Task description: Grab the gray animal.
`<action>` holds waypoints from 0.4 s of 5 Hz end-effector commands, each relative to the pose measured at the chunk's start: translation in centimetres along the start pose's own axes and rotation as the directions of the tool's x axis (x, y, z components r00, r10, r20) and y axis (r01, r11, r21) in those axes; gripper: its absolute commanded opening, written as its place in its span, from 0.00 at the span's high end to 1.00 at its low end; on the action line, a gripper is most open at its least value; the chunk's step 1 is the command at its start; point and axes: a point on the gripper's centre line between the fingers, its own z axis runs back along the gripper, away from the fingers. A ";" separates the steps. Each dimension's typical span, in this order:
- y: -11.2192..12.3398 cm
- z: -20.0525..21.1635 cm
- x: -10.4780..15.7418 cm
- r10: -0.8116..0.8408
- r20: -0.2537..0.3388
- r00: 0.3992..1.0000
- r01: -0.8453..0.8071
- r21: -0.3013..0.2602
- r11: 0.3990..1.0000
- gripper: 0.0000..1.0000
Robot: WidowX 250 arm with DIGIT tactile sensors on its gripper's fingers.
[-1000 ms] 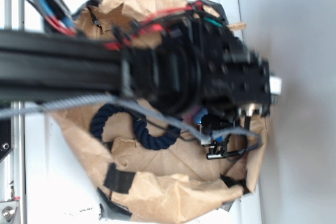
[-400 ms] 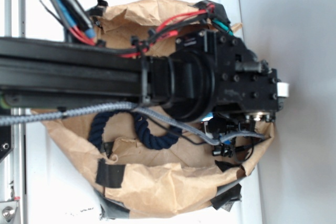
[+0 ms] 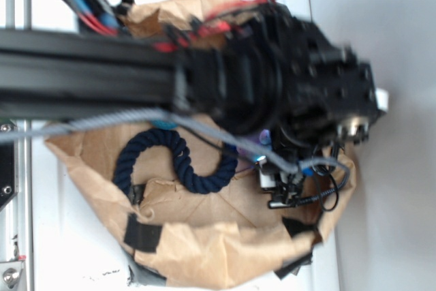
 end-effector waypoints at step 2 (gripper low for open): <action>3.1 10.0 -5.5 -0.132 0.069 0.989 0.128 0.055 0.990 1.00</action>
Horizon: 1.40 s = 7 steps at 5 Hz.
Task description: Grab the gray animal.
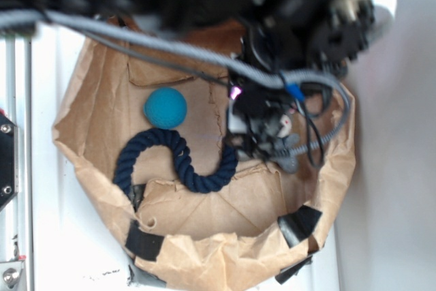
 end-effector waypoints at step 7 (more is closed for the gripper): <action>-1.7 -4.9 5.0 0.020 0.196 0.980 -0.043 0.114 0.992 0.00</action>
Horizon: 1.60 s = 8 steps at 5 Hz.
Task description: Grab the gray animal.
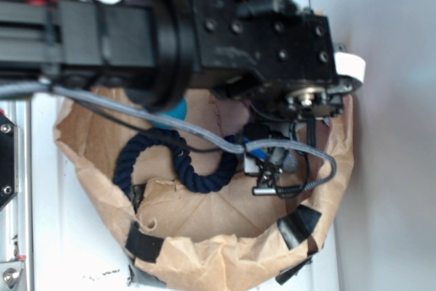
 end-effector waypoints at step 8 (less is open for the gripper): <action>-2.0 -3.6 4.0 -0.038 0.095 0.995 0.039 -0.018 0.999 1.00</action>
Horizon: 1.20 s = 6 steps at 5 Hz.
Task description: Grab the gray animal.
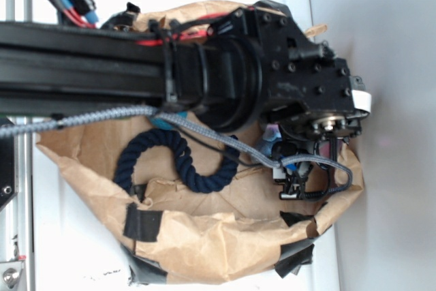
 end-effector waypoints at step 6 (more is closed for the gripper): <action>0.4 12.2 -2.3 -0.101 -0.032 0.994 0.092 -0.220 0.971 1.00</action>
